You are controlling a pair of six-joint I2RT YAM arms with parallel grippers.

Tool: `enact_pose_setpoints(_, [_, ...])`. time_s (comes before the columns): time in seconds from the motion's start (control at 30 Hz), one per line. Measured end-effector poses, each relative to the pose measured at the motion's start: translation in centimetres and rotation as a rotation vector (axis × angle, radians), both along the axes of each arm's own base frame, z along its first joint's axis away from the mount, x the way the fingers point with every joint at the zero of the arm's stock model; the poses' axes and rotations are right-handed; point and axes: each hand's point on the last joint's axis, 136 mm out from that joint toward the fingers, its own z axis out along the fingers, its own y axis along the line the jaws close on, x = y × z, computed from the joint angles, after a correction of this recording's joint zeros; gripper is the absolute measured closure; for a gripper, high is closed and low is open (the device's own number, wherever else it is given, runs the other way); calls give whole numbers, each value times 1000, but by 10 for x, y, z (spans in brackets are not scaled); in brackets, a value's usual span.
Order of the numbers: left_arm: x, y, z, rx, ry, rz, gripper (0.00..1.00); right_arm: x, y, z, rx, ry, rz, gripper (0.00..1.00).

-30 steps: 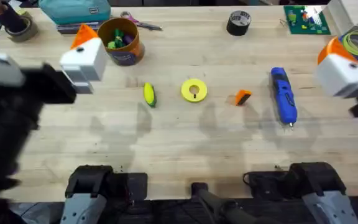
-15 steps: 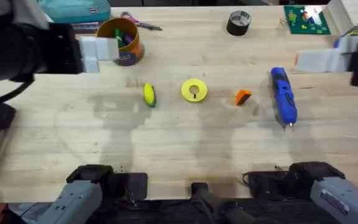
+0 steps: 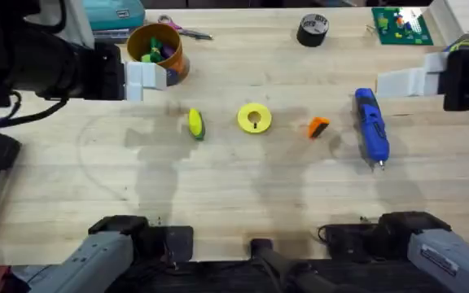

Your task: Pick up the gripper from the table and insert it into the empty holder that is missing its gripper. Then pick up a screw, insert it into the mounting hole, and use the screwdriver to tighten it. Finally, clean up the table by picking up the vegetable and placing it into the bucket.

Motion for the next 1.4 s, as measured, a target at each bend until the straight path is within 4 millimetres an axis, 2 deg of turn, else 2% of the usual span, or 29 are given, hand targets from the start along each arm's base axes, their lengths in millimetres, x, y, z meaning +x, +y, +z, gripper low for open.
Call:
enact_pose_setpoints(0.13, [3,-2,1,-29,-10,28,15,0,0,0,0,0,0,4])
enact_pose_setpoints(0.23, [-4,-5,-4,-79,27,88,15,0,0,0,0,-2,0,3])
enact_pose_setpoints(0.37, [-16,-23,-20,-133,135,144,15,2,0,1,0,-7,0,4])
enact_pose_setpoints(0.5, [-17,-45,-40,-149,237,178,15,2,0,1,0,-8,0,4])
enact_pose_setpoints(0.73, [-13,-68,-88,-131,435,274,15,2,0,1,0,-8,0,4])
enact_pose_setpoints(0.87, [4,-76,-118,-126,497,309,16,2,0,1,0,-8,0,4])
enact_pose_setpoints(0.9, [16,-82,-142,-130,529,312,15,2,0,1,0,-8,0,4])
enact_pose_setpoints(1.1, [24,-89,-180,-126,594,313,15,2,0,1,0,-8,0,4])
enact_pose_setpoints(1.23, [23,-91,-194,-123,635,314,7,2,0,1,0,-8,0,4])
enact_pose_setpoints(1.37, [23,-93,-194,-133,634,312,92,2,0,1,0,-8,0,4])
enact_pose_setpoints(1.4, [24,-94,-194,-138,634,312,210,2,0,1,0,-8,0,5])
